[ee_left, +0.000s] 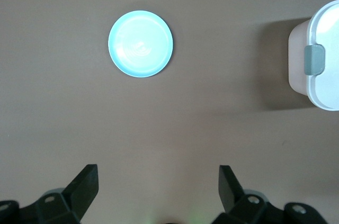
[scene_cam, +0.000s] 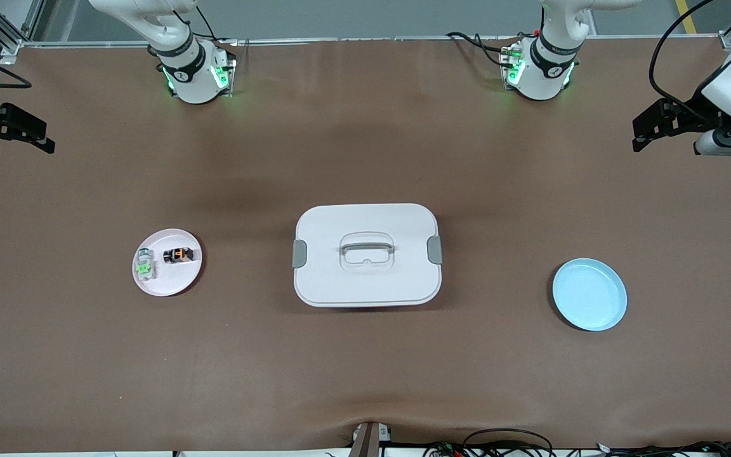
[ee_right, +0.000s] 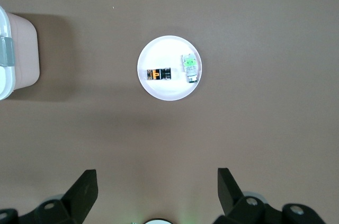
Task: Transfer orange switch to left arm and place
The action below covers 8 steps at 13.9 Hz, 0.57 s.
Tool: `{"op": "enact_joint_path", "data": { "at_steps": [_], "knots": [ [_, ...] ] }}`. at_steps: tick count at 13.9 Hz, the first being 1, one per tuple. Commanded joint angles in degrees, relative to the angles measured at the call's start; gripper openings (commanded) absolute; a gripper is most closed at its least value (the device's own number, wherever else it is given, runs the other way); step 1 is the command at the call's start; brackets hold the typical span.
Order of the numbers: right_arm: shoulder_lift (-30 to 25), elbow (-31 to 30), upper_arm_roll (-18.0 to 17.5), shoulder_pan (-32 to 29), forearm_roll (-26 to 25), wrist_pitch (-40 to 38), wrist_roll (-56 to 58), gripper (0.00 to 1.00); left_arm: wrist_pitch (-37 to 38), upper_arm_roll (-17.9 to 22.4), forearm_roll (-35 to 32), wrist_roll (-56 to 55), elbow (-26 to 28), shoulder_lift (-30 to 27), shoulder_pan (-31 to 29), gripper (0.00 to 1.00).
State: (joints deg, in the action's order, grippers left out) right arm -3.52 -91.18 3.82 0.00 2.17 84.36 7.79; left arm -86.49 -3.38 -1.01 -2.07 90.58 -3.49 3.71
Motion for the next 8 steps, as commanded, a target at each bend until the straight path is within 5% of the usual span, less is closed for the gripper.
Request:
{"op": "enact_joint_path", "data": {
  "at_steps": [1,8],
  "knots": [
    [-1.0,-0.9,0.0,-0.2,-0.4,0.6,0.6,1.00,0.4,0.0,-0.1,1.2,-1.0,0.3,-0.2,1.00],
    [-1.0,-0.9,0.0,-0.2,-0.4,1.1,0.5,1.00,1.5,0.0,0.0,1.7,-0.8,0.4,-0.3,1.00]
  ]
}}
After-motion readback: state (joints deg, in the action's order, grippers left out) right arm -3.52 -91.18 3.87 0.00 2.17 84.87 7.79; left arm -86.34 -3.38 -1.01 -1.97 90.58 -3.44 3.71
